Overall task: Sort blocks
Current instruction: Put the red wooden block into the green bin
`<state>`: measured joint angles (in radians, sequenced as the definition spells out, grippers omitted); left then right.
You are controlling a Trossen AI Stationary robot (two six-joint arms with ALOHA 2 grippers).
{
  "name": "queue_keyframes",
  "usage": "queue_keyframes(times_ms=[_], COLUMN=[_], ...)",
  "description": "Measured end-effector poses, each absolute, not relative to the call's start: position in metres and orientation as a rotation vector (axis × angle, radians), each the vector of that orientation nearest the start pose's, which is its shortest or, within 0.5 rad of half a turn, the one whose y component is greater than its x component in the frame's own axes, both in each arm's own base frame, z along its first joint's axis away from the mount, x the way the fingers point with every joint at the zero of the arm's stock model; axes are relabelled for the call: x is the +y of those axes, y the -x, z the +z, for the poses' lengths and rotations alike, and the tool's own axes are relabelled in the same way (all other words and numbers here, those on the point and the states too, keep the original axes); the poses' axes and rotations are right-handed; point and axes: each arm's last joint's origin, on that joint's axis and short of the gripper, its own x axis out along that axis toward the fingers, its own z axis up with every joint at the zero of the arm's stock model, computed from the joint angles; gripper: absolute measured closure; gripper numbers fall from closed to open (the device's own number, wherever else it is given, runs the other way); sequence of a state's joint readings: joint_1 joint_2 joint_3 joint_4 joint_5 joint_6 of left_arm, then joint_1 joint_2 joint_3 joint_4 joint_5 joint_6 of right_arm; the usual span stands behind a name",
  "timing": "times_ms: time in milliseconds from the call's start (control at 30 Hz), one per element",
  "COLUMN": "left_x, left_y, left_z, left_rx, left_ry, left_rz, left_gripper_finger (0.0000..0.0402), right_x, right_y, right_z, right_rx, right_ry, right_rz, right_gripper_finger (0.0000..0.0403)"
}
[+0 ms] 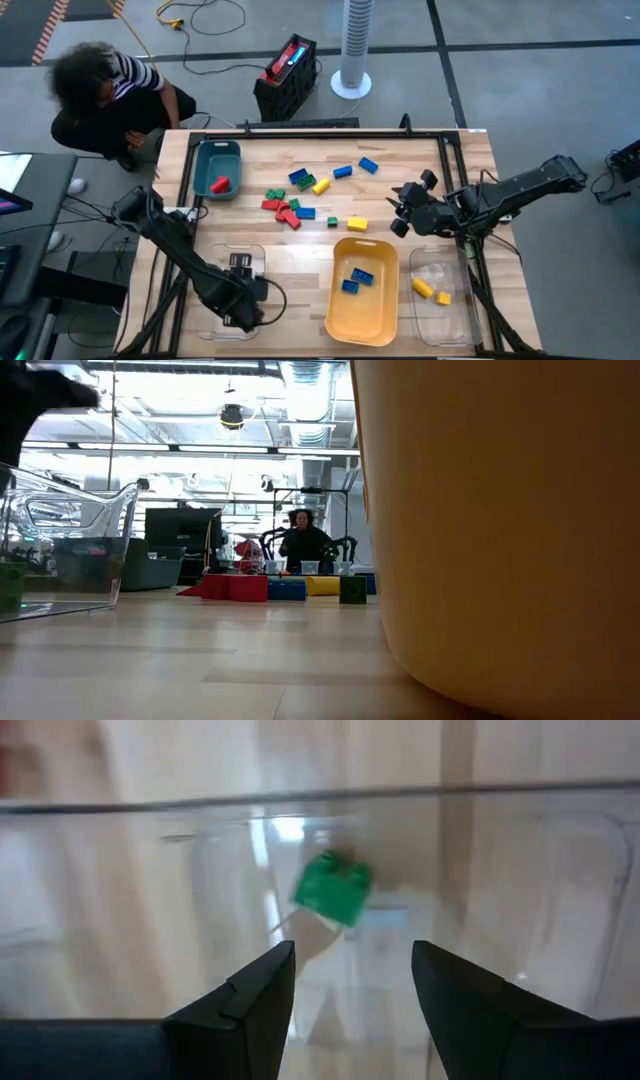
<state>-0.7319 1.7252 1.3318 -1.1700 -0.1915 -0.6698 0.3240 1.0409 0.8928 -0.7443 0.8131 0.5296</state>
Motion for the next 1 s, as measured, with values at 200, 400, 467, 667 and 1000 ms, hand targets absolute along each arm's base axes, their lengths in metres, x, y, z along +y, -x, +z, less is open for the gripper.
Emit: queue_keyframes(times_ms=[200, 400, 467, 667, 1000], left_x=[-0.191, -0.151, -0.134, -0.087, -0.042], left_y=[-0.247, -0.287, -0.303, -0.335, -0.337], left_z=[0.288, 0.318, 0.314, 0.283, 0.22], left_rx=[1.351, 1.187, 1.173, 1.154, 1.226], left_ry=[-0.295, -0.383, -0.377, -0.362, -0.48], left_rz=[0.133, 0.19, 0.161, 0.034, 0.018], left_gripper_finger=[0.0203, 0.0203, 0.0203, 0.0203, 0.0203], right_x=[0.04, 0.04, 0.04, 0.041, 0.038], right_y=[-0.19, -0.19, -0.19, -0.189, -0.19], right_z=[0.287, 0.287, 0.287, 0.286, 0.286], right_rx=[0.605, 0.608, 0.608, 0.615, 0.626], right_ry=[-0.011, -0.002, -0.002, 0.007, 0.033], right_rz=[-0.637, -0.634, -0.634, -0.63, -0.636], right_gripper_finger=[0.0251, 0.0251, 0.0251, 0.0251, 0.0251])
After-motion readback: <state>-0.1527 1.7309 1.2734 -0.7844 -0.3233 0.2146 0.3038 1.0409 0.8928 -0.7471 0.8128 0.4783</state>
